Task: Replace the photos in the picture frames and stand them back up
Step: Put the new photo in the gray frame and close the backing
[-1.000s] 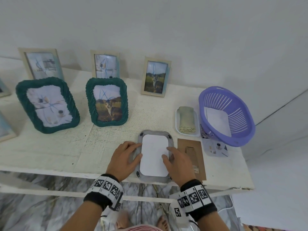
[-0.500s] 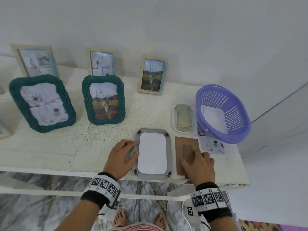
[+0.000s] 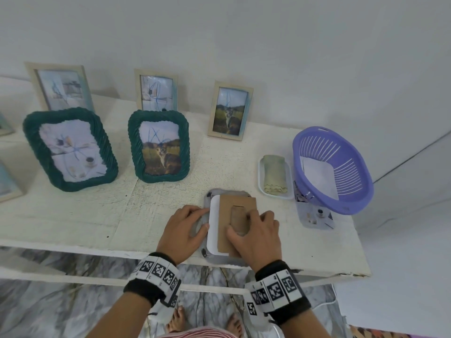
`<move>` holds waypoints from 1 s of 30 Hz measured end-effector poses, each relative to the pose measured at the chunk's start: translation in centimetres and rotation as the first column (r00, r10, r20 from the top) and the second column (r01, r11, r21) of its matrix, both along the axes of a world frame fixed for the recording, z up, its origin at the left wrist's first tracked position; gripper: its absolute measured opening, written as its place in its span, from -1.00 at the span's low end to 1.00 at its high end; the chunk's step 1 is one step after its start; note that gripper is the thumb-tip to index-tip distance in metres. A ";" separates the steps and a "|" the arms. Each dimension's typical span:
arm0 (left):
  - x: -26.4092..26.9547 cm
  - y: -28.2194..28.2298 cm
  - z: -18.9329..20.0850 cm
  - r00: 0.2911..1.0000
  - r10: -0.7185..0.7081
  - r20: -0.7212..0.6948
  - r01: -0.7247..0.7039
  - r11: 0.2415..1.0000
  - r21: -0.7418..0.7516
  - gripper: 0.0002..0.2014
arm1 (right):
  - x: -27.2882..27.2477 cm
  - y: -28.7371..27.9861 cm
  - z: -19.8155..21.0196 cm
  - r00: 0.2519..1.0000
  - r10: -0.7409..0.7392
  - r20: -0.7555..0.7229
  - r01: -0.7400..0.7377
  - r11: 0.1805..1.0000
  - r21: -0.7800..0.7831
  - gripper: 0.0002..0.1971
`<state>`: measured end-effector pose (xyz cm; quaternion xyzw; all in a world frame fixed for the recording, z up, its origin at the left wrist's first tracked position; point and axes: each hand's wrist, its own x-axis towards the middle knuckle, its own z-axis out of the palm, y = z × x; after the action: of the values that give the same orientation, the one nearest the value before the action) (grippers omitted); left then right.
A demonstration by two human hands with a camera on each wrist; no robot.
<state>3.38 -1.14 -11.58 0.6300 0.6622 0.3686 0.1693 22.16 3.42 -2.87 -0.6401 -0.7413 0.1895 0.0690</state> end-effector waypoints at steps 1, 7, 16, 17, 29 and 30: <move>0.0 0.0 0.0 1.000 0.000 -0.001 0.000 1.000 -0.001 -0.54 | -0.4 -0.1 -0.1 1.000 0.012 0.009 -0.012 1.000 -0.001 -0.41; -0.1 0.0 -0.1 1.000 -0.007 -0.015 0.007 1.000 -0.007 -0.54 | -1.5 0.0 -1.0 0.998 0.050 0.033 -0.051 0.999 0.015 -0.38; 0.0 -0.1 0.0 1.000 -0.016 -0.016 0.015 1.000 -0.014 -0.56 | -1.3 0.1 -2.0 0.997 0.076 0.013 -0.076 0.997 -0.001 -0.32; 0.0 -0.1 0.0 1.000 -0.015 -0.014 0.014 1.000 -0.014 -0.56 | -1.3 0.1 -2.1 0.997 0.079 0.010 -0.079 0.997 -0.005 -0.31; 0.3 -0.4 0.5 0.997 -0.052 -0.050 0.050 0.998 -0.029 -0.55 | -0.3 0.5 -2.7 0.989 0.146 -0.013 -0.145 0.989 0.003 -0.38; 0.4 -0.5 0.7 0.994 -0.080 -0.074 0.077 0.996 -0.035 -0.55 | -0.2 0.5 -2.7 0.988 0.155 -0.015 -0.155 0.988 0.005 -0.39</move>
<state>3.75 -1.64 -10.88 0.6662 0.6487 0.3269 0.1688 21.91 3.89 -5.58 -0.5790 -0.7887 0.1978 0.0608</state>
